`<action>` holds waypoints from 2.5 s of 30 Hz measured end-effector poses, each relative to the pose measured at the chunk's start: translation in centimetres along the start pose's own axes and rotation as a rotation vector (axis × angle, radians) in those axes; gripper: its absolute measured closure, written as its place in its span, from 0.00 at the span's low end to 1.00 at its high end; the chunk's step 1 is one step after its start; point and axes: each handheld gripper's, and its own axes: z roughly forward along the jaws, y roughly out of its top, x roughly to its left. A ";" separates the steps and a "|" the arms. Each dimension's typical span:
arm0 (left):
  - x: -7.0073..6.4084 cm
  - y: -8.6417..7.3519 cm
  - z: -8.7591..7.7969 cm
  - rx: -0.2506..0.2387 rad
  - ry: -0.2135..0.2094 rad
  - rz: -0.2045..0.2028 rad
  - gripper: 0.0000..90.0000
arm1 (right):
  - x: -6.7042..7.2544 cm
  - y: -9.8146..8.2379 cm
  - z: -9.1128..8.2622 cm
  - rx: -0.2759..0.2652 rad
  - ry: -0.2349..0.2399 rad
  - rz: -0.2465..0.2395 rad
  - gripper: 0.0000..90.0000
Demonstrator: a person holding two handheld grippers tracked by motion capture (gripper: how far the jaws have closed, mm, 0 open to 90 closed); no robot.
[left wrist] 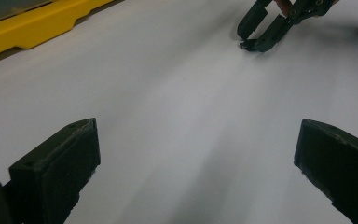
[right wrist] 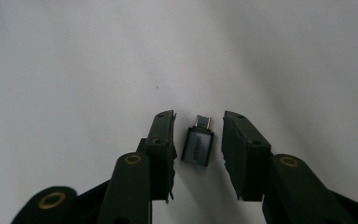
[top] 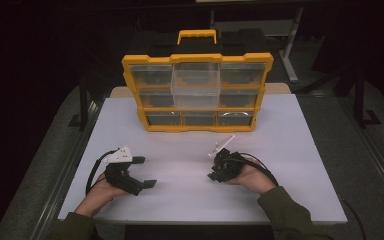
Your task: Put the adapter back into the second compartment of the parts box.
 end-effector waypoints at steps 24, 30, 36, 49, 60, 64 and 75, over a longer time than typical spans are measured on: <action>0.0 0.0 0.0 -0.002 0.002 0.002 0.00 | 0.1 0.0 0.1 0.008 -0.037 -0.023 0.80; 0.0 0.0 0.0 -0.003 0.003 0.010 0.00 | 0.2 0.0 0.1 0.009 -0.042 -0.027 0.82; 0.0 0.0 0.0 -0.003 0.005 0.016 0.00 | 0.2 0.0 0.1 0.010 -0.042 -0.029 0.83; -0.1 0.0 0.1 -0.004 0.004 0.026 0.00 | 0.1 0.1 0.0 0.002 -0.030 -0.039 0.84; -0.2 -0.1 0.1 -0.001 0.002 0.032 0.00 | 0.0 0.2 -1.0 -0.021 -0.022 -0.036 0.84; -0.2 -0.1 0.1 -0.003 0.003 0.030 0.00 | 0.0 0.3 -1.5 -0.030 -0.012 -0.035 0.84; -0.2 0.0 0.1 -0.007 0.000 0.023 0.00 | -0.4 0.6 -3.2 -0.049 -0.009 -0.033 0.84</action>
